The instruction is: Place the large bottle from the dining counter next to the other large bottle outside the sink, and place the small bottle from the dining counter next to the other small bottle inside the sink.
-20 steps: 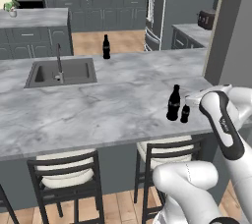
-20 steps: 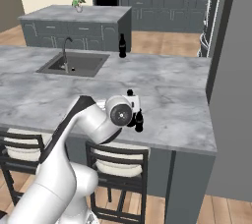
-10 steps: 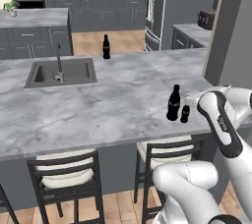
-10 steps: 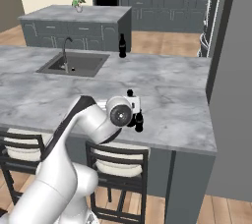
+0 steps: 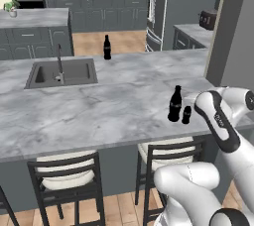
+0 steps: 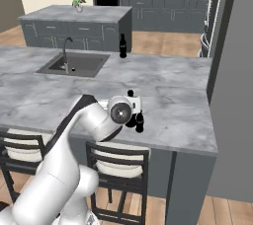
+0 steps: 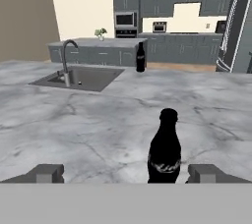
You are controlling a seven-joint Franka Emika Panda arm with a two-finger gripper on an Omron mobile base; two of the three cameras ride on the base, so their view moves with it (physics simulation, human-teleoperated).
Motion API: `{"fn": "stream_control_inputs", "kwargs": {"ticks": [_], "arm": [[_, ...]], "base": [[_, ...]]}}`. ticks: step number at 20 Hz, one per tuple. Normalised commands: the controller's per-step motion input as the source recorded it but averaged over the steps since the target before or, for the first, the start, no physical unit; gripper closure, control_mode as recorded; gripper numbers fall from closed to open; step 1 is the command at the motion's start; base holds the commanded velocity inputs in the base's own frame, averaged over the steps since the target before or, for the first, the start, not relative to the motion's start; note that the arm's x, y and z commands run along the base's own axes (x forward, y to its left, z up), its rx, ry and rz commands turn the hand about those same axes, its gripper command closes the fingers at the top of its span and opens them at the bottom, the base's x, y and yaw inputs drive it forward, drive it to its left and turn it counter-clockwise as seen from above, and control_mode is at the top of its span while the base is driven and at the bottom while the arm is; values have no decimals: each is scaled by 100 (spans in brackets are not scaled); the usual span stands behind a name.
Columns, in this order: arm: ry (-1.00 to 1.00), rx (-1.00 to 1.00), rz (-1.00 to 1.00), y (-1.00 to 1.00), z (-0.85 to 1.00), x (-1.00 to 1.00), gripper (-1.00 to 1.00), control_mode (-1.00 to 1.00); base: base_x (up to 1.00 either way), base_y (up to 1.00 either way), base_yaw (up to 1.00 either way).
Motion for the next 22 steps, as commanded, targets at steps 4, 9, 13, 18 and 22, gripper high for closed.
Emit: {"fn": "stream_control_inputs", "kwargs": {"ticks": [4, 9, 13, 18, 22], "arm": [[4, 2, -4, -2, -13, 21, -100, -100], [3, 2, -4, 0, -16, 30, -100, -100], [5, 2, -4, -3, -14, 27, -100, -100], [3, 1, -2, -6, -11, 22, -100, -100], [2, 0, -2, -4, -10, 24, -100, -100]], "base": [[0, 0, 0], [0, 0, 0], [0, 0, 0], [0, 0, 0], [0, 0, 0]]}}
